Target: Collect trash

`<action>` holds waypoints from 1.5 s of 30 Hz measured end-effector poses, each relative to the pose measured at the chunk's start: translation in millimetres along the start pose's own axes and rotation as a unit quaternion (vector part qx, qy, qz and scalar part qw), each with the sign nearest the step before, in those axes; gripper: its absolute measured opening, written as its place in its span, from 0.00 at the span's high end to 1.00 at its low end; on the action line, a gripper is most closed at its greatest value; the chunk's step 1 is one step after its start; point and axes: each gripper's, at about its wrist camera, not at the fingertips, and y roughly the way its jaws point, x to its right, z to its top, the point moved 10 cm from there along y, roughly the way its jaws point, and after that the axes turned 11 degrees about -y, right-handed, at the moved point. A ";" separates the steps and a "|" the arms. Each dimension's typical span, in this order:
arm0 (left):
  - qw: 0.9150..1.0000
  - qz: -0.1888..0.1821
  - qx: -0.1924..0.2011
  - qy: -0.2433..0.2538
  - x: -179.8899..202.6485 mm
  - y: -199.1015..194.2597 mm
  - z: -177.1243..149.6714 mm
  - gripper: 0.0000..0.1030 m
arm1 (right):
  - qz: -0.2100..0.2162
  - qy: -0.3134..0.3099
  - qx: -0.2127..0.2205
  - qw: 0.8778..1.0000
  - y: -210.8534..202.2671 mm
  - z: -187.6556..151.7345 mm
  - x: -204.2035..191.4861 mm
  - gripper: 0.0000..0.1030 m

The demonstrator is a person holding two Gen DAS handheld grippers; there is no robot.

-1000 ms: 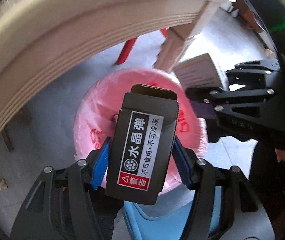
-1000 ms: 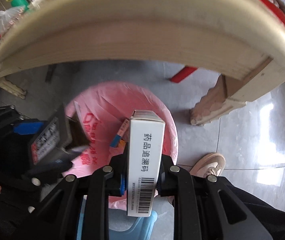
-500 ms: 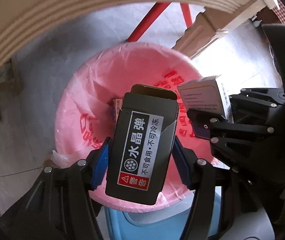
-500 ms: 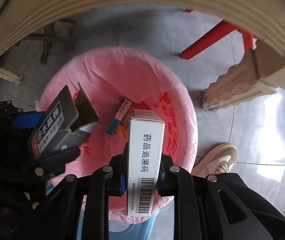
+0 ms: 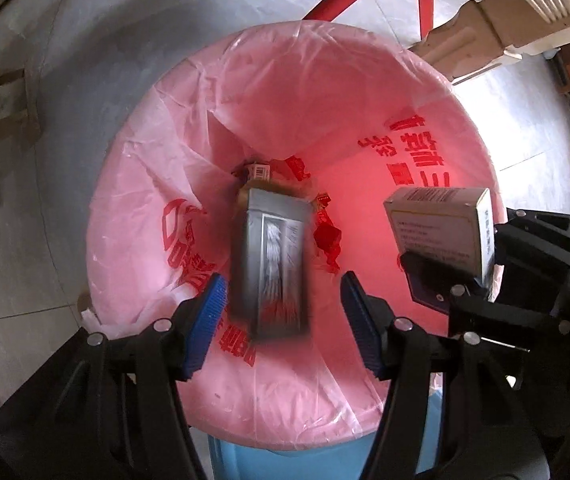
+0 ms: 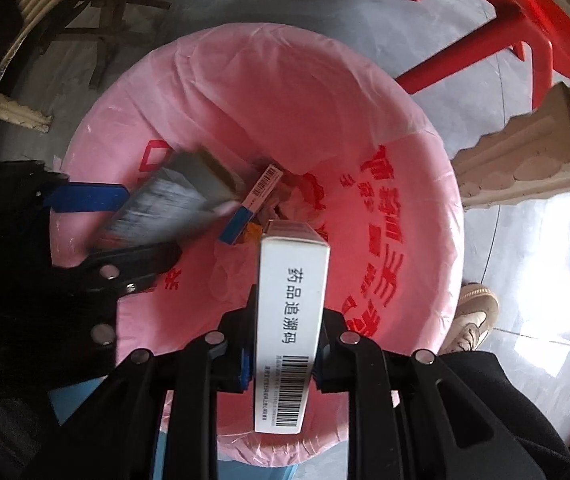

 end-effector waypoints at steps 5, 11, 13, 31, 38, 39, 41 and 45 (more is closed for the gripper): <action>1.000 0.003 -0.003 -0.001 0.5 6.3 0.6 0.43 | 0.011 0.010 -0.006 1.000 4.3 -2.0 7.5 0.79; 1.000 0.011 -0.004 -0.008 1.3 4.5 -2.1 0.36 | -0.004 0.001 -0.009 1.000 6.6 -0.4 8.9 0.56; 1.000 0.017 -0.002 -0.013 -1.2 3.0 -2.8 0.32 | -0.005 0.003 0.002 1.000 3.7 1.5 6.9 0.41; 0.999 0.049 0.006 -0.018 -5.5 -5.9 0.2 0.24 | -0.043 0.004 0.007 0.999 -9.2 3.2 10.6 0.36; 0.998 0.052 0.019 -0.016 -1.5 -19.0 -4.5 0.19 | -0.068 0.011 0.010 0.998 -25.3 -3.0 14.6 0.36; 0.998 0.057 0.027 -0.014 -0.7 -24.6 -5.5 0.19 | -0.074 0.011 0.011 0.997 -29.5 -4.1 15.0 0.36; 0.998 0.059 0.034 -0.012 0.8 -31.4 -7.0 0.19 | -0.085 0.013 0.017 0.996 -38.7 -6.8 15.9 0.36; 0.997 0.060 0.052 -0.016 4.0 -52.5 -14.1 0.19 | -0.112 0.025 0.030 0.993 -58.8 -13.1 21.4 0.27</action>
